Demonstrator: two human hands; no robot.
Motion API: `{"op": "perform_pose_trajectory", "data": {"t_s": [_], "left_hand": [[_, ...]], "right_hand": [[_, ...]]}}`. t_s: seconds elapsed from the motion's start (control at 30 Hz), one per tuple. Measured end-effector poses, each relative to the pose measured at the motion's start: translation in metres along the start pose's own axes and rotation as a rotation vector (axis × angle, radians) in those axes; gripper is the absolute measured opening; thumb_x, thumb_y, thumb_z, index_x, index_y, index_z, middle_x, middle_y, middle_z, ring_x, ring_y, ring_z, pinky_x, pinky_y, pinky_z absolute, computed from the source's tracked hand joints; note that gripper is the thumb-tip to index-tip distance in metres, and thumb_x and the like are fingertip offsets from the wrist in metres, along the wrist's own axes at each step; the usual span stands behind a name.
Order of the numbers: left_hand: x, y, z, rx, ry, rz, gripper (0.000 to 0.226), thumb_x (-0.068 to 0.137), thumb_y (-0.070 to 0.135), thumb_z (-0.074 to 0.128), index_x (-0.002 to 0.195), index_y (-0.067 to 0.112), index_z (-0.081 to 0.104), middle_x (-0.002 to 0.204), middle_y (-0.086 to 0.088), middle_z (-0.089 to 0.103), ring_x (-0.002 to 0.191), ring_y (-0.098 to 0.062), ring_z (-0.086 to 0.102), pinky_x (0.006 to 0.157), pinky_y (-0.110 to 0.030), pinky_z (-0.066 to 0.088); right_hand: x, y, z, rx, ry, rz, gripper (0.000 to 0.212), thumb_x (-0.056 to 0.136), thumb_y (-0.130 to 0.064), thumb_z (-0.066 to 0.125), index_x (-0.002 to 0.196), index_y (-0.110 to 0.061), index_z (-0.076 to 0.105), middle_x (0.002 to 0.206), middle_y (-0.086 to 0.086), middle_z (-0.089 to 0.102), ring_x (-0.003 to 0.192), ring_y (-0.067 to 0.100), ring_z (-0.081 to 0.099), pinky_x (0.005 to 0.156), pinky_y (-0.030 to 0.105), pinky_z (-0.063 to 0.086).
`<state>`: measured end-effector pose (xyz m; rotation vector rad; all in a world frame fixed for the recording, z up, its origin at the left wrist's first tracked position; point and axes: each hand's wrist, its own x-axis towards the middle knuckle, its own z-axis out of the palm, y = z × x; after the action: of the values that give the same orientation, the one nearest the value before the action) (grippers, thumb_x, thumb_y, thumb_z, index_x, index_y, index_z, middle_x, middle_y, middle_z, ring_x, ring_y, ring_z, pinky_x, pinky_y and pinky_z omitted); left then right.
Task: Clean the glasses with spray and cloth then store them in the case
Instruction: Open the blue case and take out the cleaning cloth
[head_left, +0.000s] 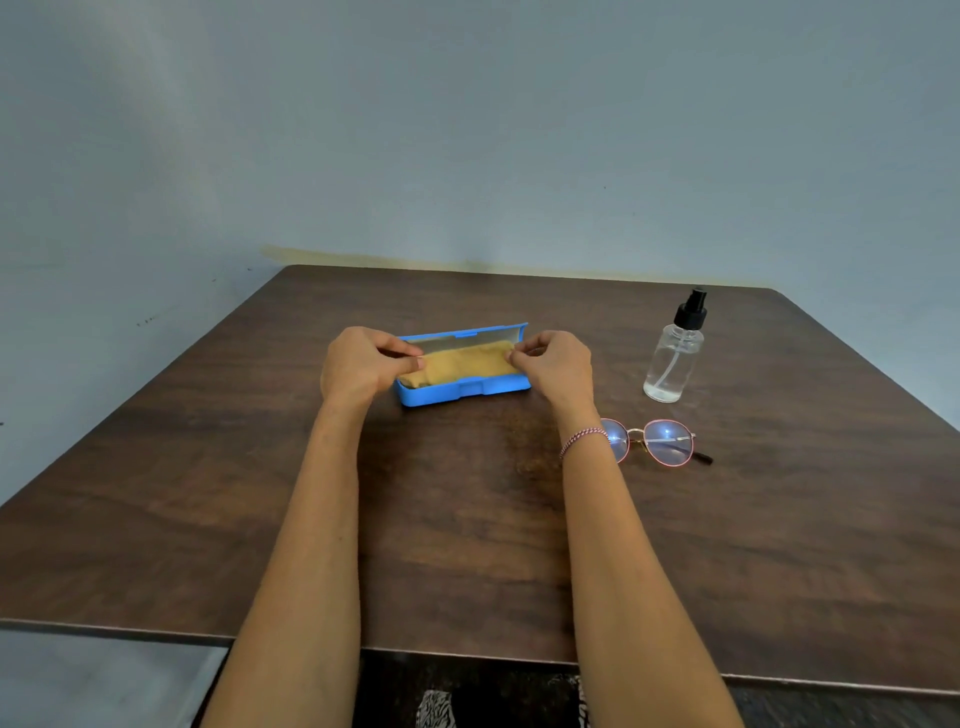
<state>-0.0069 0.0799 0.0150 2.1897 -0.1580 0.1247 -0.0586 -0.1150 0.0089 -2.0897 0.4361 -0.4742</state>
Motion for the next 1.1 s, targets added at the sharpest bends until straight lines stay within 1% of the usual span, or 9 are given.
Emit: {"op": "perform_pose_trajectory", "data": {"t_s": [0.13, 0.3, 0.43, 0.5, 0.7, 0.83, 0.93, 1.0, 1.1], "left_hand": [[-0.001, 0.000, -0.006, -0.089, -0.035, -0.012, 0.020, 0.072, 0.019, 0.079, 0.091, 0.017, 0.075, 0.089, -0.002, 0.069, 0.092, -0.012, 0.059, 0.081, -0.024, 0.044], [-0.005, -0.002, -0.010, -0.194, -0.016, 0.031, 0.020, 0.072, 0.019, 0.079, 0.091, 0.016, 0.075, 0.085, -0.001, 0.070, 0.085, -0.008, 0.059, 0.066, -0.013, 0.041], [-0.009, 0.003, -0.012, -0.282, -0.025, 0.049, 0.018, 0.075, 0.015, 0.076, 0.092, 0.011, 0.074, 0.076, 0.004, 0.067, 0.069, 0.004, 0.058, 0.056, -0.001, 0.039], [-0.012, 0.005, -0.013, -0.338, -0.035, 0.048, 0.013, 0.076, 0.014, 0.075, 0.089, 0.013, 0.073, 0.075, 0.007, 0.066, 0.063, 0.008, 0.056, 0.055, -0.003, 0.038], [-0.015, 0.010, -0.018, -0.478, -0.149, 0.049, 0.006, 0.080, 0.011, 0.071, 0.086, 0.014, 0.070, 0.085, 0.000, 0.069, 0.079, -0.007, 0.063, 0.066, -0.018, 0.055], [-0.017, 0.016, -0.016, -0.508, -0.271, 0.015, 0.008, 0.083, 0.008, 0.066, 0.079, 0.015, 0.066, 0.083, -0.001, 0.068, 0.076, -0.010, 0.064, 0.062, -0.019, 0.055], [-0.018, 0.019, -0.011, -0.515, -0.337, 0.018, 0.017, 0.085, 0.005, 0.061, 0.072, 0.017, 0.060, 0.072, 0.001, 0.065, 0.062, -0.008, 0.061, 0.055, -0.019, 0.052], [-0.019, 0.021, -0.007, -0.561, -0.362, 0.016, 0.017, 0.085, 0.002, 0.060, 0.076, 0.017, 0.060, 0.067, 0.003, 0.067, 0.058, -0.007, 0.062, 0.055, -0.020, 0.053], [-0.023, 0.025, -0.002, -0.612, -0.431, -0.002, 0.013, 0.087, 0.008, 0.061, 0.095, 0.018, 0.065, 0.077, -0.001, 0.072, 0.065, -0.010, 0.068, 0.063, -0.023, 0.057]], "right_hand": [[-0.001, -0.002, 0.000, 0.130, -0.032, -0.003, 0.005, 0.081, -0.015, 0.068, 0.085, -0.014, 0.065, 0.071, -0.005, 0.059, 0.068, 0.007, 0.054, 0.067, 0.023, 0.046], [-0.001, -0.002, -0.001, 0.239, -0.007, -0.013, 0.010, 0.080, -0.009, 0.068, 0.084, -0.017, 0.064, 0.076, -0.001, 0.063, 0.072, 0.012, 0.056, 0.070, 0.031, 0.049], [0.000, -0.003, 0.000, 0.356, 0.010, 0.029, 0.017, 0.081, -0.006, 0.067, 0.084, -0.021, 0.060, 0.089, 0.008, 0.068, 0.075, 0.014, 0.058, 0.075, 0.036, 0.055], [0.000, -0.004, -0.001, 0.468, -0.009, 0.069, 0.018, 0.083, -0.003, 0.065, 0.088, -0.019, 0.059, 0.088, 0.006, 0.064, 0.075, 0.012, 0.058, 0.072, 0.030, 0.057], [-0.001, -0.011, -0.003, 0.675, -0.009, 0.105, 0.019, 0.087, 0.000, 0.059, 0.101, -0.012, 0.054, 0.088, 0.001, 0.057, 0.089, 0.019, 0.059, 0.068, 0.029, 0.059], [-0.001, -0.013, -0.002, 0.758, 0.021, 0.075, 0.023, 0.088, 0.000, 0.059, 0.105, -0.014, 0.053, 0.091, 0.002, 0.060, 0.095, 0.022, 0.062, 0.069, 0.030, 0.059], [-0.002, -0.014, 0.000, 0.771, 0.052, 0.025, 0.025, 0.087, 0.000, 0.059, 0.107, -0.014, 0.052, 0.090, 0.003, 0.060, 0.089, 0.017, 0.060, 0.071, 0.030, 0.058], [-0.003, -0.017, 0.000, 0.766, 0.097, -0.021, 0.026, 0.086, -0.001, 0.061, 0.106, -0.015, 0.052, 0.088, 0.002, 0.059, 0.084, 0.016, 0.059, 0.072, 0.031, 0.056], [-0.007, -0.023, 0.000, 0.742, 0.150, -0.134, 0.026, 0.084, 0.000, 0.064, 0.103, -0.015, 0.053, 0.085, -0.002, 0.057, 0.079, 0.016, 0.057, 0.072, 0.029, 0.053]]}}
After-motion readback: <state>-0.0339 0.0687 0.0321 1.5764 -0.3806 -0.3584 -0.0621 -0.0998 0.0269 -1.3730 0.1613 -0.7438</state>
